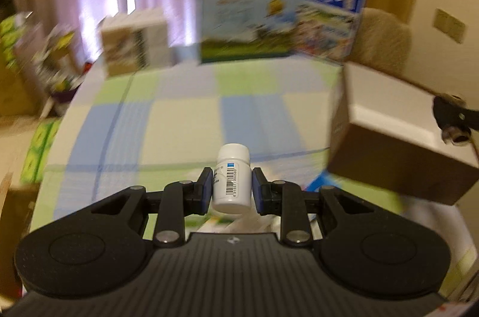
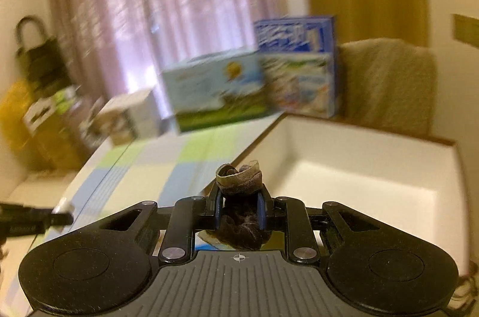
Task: Organize objects
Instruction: 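Carry both held items into the open box and release them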
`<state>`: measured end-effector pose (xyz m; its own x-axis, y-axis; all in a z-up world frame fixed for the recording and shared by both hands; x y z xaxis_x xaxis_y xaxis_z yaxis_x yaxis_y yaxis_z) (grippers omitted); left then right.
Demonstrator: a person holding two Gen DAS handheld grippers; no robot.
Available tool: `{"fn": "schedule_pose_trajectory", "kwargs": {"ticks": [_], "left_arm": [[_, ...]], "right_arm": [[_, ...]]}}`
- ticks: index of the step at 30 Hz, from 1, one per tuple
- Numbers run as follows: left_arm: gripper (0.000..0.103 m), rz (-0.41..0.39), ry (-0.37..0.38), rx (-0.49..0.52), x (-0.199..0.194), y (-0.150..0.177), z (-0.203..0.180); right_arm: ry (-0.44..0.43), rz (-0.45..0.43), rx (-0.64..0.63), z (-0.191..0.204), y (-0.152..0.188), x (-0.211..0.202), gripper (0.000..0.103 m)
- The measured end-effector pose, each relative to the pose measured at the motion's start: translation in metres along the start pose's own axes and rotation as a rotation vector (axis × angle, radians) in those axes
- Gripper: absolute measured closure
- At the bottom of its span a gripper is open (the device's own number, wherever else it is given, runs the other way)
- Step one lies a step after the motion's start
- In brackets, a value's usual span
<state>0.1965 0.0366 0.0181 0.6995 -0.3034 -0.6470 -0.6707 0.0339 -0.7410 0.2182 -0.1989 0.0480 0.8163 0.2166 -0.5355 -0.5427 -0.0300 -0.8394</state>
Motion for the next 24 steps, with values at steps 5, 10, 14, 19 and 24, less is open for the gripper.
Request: {"fn": "schedule_pose_trajectory", "kwargs": {"ticks": [5, 10, 14, 19, 24], "left_arm": [[0.080, -0.008, 0.087, 0.088, 0.027, -0.041, -0.061], [0.080, 0.024, 0.175, 0.130, 0.070, -0.065, -0.116], [0.080, 0.064, 0.237, 0.153, 0.106, -0.073, -0.157], [0.080, 0.132, 0.275, 0.188, 0.151, -0.067, -0.195], [0.080, 0.205, 0.301, 0.193, 0.195, -0.054, -0.216]], "right_arm": [[0.130, 0.034, 0.095, -0.042, -0.025, 0.005, 0.084], [0.199, 0.120, 0.168, -0.083, -0.028, 0.022, 0.084], [0.237, 0.176, 0.180, -0.106, -0.010, 0.034, 0.084], [0.253, 0.252, 0.186, -0.130, 0.011, 0.061, 0.084], [0.250, 0.316, 0.209, -0.144, 0.025, 0.085, 0.084]]}}
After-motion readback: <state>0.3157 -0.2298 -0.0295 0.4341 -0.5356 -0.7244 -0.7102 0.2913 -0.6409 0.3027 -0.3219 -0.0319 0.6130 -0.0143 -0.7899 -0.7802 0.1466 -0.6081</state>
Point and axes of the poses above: each gripper's, at about its wrist camera, not at the fingertips, and x roughly the way its jaws point, z to its left, y to its underside, the point moved 8 cm from there along x, roughly the way its jaws point, and after that the axes turned 11 degrees about y, right-handed, at the moved point
